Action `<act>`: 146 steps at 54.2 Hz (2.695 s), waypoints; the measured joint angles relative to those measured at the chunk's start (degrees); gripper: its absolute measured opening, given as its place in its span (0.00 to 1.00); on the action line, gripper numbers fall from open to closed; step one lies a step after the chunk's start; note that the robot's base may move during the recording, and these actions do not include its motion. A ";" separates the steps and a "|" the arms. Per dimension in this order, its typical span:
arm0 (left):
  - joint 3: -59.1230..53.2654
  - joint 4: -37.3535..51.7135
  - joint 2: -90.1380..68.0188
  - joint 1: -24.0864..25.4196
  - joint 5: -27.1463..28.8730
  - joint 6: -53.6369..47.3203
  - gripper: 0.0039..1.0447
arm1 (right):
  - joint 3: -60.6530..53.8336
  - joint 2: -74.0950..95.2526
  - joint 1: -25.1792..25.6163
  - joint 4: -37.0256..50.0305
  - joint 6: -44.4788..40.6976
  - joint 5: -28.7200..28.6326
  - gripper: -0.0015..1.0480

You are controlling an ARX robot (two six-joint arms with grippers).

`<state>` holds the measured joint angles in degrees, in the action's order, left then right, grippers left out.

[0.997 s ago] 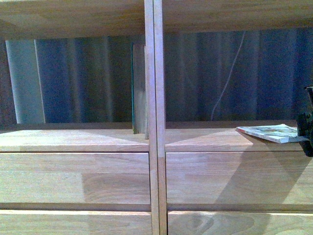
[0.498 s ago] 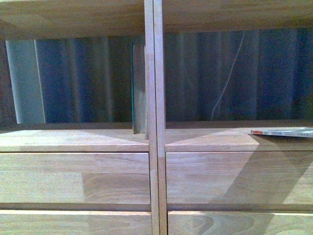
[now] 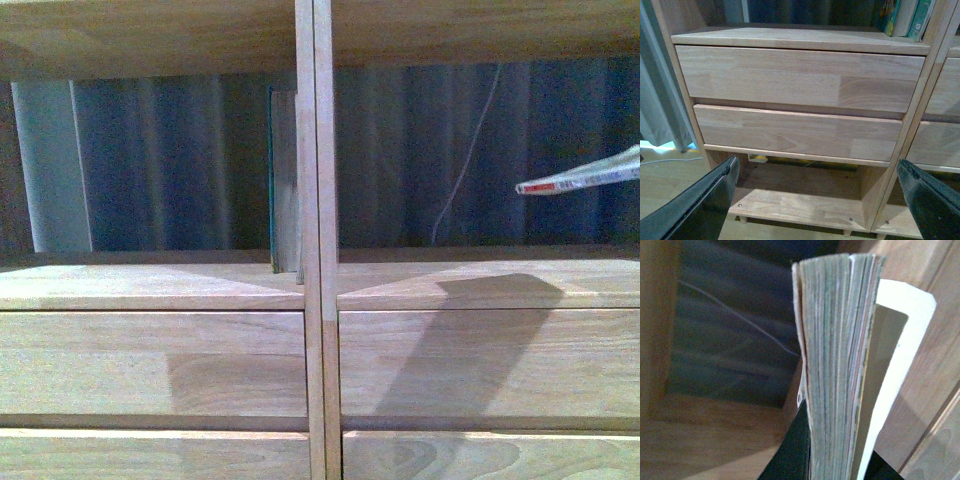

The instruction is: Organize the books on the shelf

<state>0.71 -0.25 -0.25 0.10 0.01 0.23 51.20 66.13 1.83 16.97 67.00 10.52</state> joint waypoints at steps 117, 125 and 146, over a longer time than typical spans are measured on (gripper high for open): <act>50.95 45.75 -70.84 -17.46 -35.08 76.63 0.93 | 6.51 -6.86 -29.05 8.24 -18.14 7.02 0.07; 52.43 47.71 -72.67 -17.90 -33.16 77.48 0.93 | 6.78 -6.60 -30.97 7.91 -17.44 6.78 0.07; 56.13 50.12 -76.28 -18.16 -29.31 77.59 0.93 | 6.75 -5.97 -38.34 7.87 -17.05 8.35 0.07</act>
<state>56.84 49.87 -76.53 -18.06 -29.30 77.82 57.95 60.16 -36.51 24.84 49.95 18.87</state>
